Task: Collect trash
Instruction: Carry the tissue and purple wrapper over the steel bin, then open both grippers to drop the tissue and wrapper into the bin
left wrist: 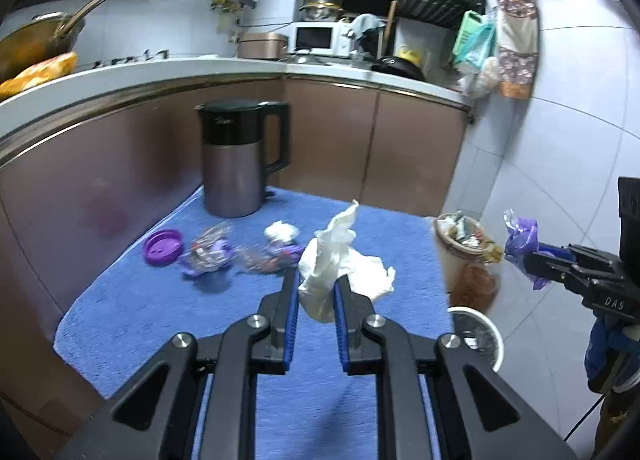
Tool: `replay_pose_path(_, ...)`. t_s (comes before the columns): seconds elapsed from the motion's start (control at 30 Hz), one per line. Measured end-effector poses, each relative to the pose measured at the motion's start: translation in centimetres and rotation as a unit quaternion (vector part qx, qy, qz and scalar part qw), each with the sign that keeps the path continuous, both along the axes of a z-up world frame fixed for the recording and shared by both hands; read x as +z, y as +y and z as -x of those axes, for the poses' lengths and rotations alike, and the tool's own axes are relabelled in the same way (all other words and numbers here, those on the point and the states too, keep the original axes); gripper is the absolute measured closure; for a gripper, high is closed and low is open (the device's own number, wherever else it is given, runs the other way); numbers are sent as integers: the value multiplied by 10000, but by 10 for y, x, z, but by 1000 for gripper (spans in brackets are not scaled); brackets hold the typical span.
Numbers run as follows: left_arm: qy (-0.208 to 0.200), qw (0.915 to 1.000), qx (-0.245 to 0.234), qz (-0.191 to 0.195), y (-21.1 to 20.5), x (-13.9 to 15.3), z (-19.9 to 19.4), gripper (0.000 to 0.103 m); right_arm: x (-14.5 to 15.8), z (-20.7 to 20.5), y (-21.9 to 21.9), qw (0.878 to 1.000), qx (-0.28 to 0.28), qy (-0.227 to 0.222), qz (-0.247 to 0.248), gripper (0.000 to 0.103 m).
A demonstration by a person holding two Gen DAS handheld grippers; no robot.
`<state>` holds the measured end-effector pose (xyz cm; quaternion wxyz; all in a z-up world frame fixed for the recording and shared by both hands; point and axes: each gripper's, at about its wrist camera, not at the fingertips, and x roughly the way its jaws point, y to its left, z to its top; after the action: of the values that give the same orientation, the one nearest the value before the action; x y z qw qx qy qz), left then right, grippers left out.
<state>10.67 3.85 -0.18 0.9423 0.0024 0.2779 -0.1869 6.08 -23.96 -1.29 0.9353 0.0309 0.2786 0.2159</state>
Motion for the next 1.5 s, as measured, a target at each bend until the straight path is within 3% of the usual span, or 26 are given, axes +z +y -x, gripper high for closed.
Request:
replay_pose_path(0.23,-18,9981,-611,-95,-75,9,8,88,-1,32,-67,9973,-727,-122,-61,74)
replay_pose_path(0.43,217,9905,-1310,-355,-162,-10,4,88,-23,44,-122,9898,-1424,7,-25,74)
replay_pose_path(0.7,790,9725,-2043,-795,-266,-65,-11,87,-87,37,-194,9722,-2248,607,-241,74)
replay_pose_path(0.93,1378,9514,-2463,-1235,-343,-134,-32,85,-170,12,-229,9547,-2541,1514,-335,74)
replay_pose_path(1.07,1562,9429,-2605,-1369,-370,-163,-45,82,-214,-5,-246,9424,-2659,1983,-440,72)
replay_pose_path(1.2,1805,9375,-2696,-1258,-382,-181,-60,70,-245,-14,-256,9317,-2773,2295,-479,71)
replay_pose_path(1.3,1902,9373,-2704,-1104,-387,-186,-66,62,-257,-20,-258,9258,-2870,2426,-421,57)
replay_pose_path(1.5,1883,9410,-2651,-940,-385,-183,-70,61,-259,-21,-263,9224,-2975,2448,-268,43)
